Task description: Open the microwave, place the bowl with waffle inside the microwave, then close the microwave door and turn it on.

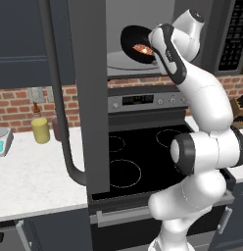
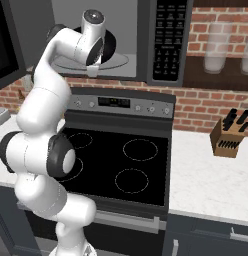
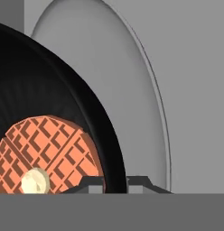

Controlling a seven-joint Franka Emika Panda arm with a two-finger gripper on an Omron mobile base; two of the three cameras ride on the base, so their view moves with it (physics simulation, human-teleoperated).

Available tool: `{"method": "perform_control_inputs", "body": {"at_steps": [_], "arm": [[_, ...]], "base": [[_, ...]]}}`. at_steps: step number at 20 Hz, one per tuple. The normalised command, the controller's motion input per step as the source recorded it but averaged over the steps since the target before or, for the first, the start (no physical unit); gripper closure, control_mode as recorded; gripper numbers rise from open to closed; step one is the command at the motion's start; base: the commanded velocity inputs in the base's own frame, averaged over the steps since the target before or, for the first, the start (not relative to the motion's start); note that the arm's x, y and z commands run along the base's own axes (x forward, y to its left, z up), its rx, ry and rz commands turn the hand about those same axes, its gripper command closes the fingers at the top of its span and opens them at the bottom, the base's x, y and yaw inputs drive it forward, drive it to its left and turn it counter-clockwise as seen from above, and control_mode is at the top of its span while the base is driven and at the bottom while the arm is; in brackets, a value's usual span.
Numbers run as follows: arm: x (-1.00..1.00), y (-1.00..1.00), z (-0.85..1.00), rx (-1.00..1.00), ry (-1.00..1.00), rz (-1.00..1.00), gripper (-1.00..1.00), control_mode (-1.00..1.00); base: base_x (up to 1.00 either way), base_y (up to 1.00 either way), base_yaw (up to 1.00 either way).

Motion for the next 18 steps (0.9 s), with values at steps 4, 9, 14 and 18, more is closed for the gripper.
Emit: {"method": "perform_control_inputs", "body": {"at_steps": [4, 9, 14, 18], "arm": [[0.39, 0.00, 0.00, 0.00, 0.00, 0.00, 1.00, -1.00], [0.18, 0.03, -0.22, -0.01, 0.00, 0.00, 1.00, -1.00], [0.09, 0.00, -0.25, 0.00, 0.00, 0.00, 1.00, -1.00], [0.18, 0.00, -0.02, 0.00, 0.00, 0.00, 1.00, -1.00]], "base": [[0.00, 0.00, 0.00], [0.00, 0.00, 0.00], [0.00, 0.00, 0.00], [0.00, 0.00, 0.00]]}}
